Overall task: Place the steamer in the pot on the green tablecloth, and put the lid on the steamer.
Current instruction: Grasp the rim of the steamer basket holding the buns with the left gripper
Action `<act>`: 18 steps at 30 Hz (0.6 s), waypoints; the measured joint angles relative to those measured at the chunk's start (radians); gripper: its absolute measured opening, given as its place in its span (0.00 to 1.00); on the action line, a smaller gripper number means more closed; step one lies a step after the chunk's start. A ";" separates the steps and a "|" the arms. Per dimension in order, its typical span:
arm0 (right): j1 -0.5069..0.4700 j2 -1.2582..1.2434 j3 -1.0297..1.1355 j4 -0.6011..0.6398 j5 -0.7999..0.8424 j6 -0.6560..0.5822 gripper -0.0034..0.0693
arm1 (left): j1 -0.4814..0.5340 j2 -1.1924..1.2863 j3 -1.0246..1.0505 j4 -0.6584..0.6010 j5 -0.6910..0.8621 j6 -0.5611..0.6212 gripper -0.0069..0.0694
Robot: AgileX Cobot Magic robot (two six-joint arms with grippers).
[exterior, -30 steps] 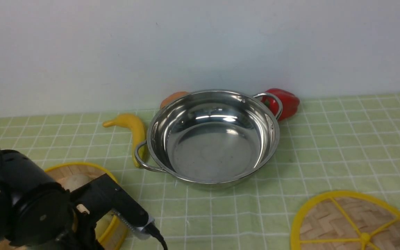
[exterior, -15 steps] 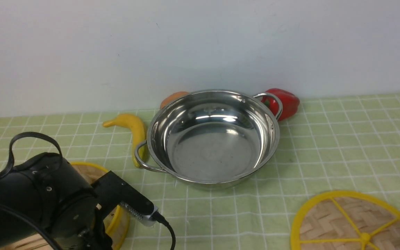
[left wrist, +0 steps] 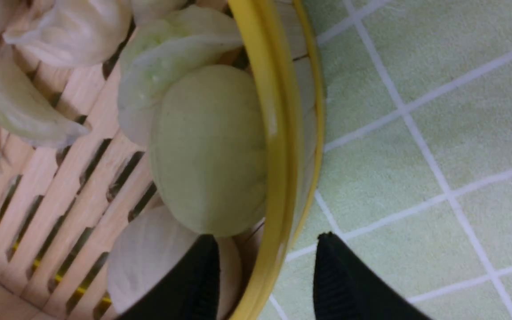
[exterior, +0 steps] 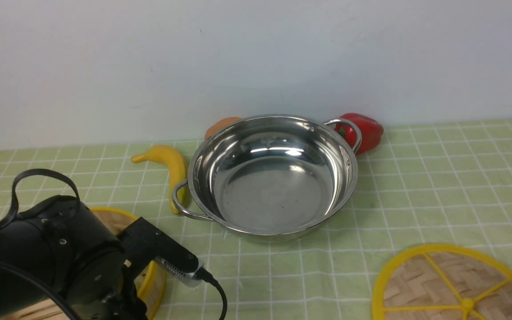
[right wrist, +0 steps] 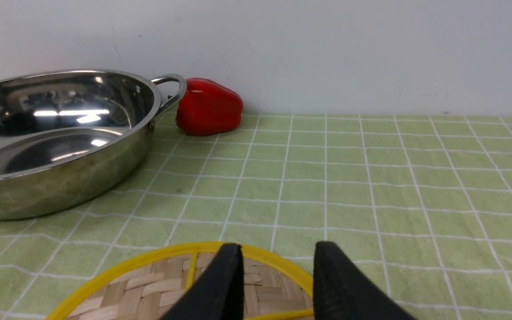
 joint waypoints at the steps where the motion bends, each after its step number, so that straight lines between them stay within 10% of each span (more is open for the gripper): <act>1: 0.000 0.000 0.000 0.000 0.000 0.000 0.38 | 0.000 0.000 0.000 -0.005 0.000 0.016 0.46; 18: 0.000 0.000 0.000 0.000 0.000 0.000 0.38 | 0.015 0.014 0.000 -0.021 0.038 0.209 0.46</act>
